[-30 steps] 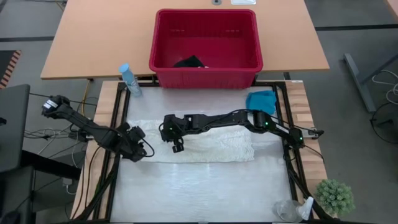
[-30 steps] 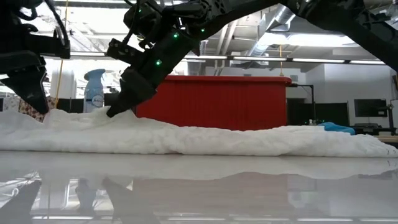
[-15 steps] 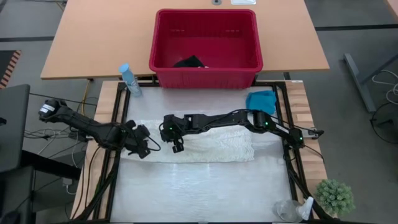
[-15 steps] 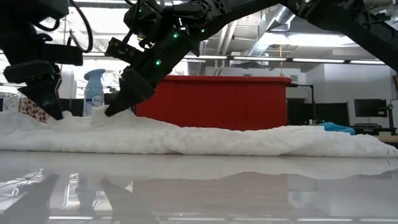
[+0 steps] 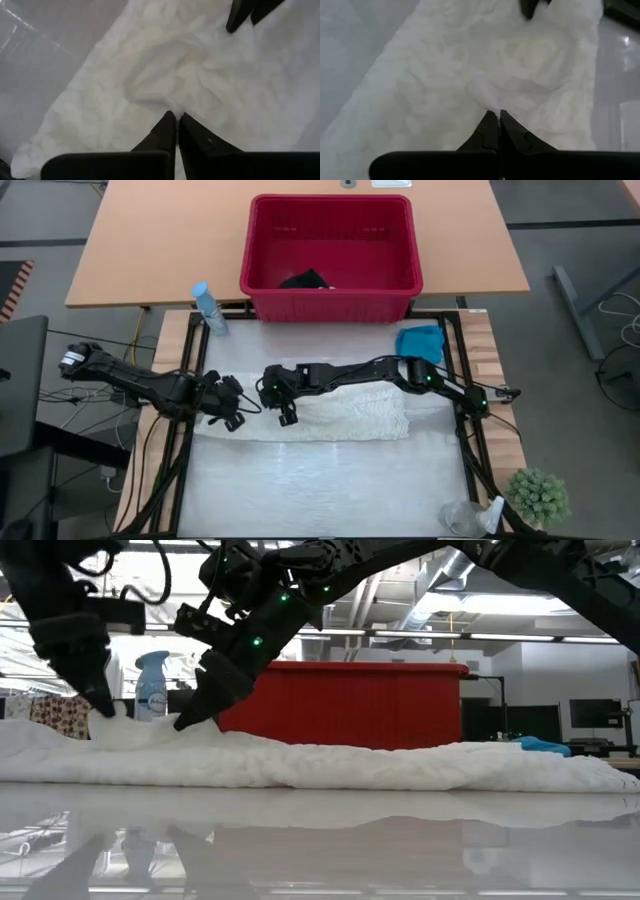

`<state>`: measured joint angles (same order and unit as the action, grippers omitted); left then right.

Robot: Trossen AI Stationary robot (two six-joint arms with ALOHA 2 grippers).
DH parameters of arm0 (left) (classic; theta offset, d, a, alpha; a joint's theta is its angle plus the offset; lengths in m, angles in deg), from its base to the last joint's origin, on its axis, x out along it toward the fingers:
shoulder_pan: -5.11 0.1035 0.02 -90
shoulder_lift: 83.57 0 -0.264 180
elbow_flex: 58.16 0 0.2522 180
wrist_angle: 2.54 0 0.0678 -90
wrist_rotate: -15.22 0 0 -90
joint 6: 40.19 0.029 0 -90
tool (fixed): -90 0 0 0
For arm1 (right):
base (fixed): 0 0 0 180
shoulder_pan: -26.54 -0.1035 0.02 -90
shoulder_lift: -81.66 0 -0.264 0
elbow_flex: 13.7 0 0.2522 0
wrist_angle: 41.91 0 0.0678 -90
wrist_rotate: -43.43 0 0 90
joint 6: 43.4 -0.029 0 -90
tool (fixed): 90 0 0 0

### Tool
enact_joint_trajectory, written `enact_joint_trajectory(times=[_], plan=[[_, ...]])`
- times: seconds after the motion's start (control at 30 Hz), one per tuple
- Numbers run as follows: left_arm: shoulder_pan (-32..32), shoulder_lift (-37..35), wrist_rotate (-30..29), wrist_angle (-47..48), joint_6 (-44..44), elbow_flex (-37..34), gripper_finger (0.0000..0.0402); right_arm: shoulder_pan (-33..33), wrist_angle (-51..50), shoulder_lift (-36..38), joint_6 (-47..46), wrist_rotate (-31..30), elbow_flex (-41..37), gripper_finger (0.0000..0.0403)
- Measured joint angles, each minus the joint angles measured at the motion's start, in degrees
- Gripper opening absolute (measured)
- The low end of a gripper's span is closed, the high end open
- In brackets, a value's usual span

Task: Fold laundry
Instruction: Fold the white blouse

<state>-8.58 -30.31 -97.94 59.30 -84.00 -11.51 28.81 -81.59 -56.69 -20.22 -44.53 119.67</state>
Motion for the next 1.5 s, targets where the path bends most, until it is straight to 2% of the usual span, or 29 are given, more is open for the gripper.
enact_joint_trajectory(times=[0.27,0.57,0.77,1.17,1.3,1.5], plan=[[-0.02,-4.51,-4.18,3.87,-5.46,0.38,0.0,2.63,-2.29,0.2,-8.44,6.14,0.0,0.002],[-0.11,-7.68,-7.35,6.61,-10.68,-0.24,0.0,3.95,-4.89,0.5,-11.29,14.74,0.02,0.0022],[-0.11,-7.3,-4.58,3.82,-12.37,-2.88,0.0,3.22,-5.07,0.5,-9.72,14.64,0.02,0.0063],[-0.11,-7.31,-4.57,3.82,-12.84,-3.2,0.0,2.78,-4.96,0.5,-6.58,12.86,0.02,0.0165],[-0.11,-7.31,-4.61,3.82,-12.84,-3.2,0.0,1.65,-4.51,0.5,-4.62,12.06,0.02,0.0182],[-0.11,-7.31,-4.68,3.82,-12.71,-3.2,0.0,-0.31,-1.93,0.5,-2.28,5.59,0.01,0.0185]])
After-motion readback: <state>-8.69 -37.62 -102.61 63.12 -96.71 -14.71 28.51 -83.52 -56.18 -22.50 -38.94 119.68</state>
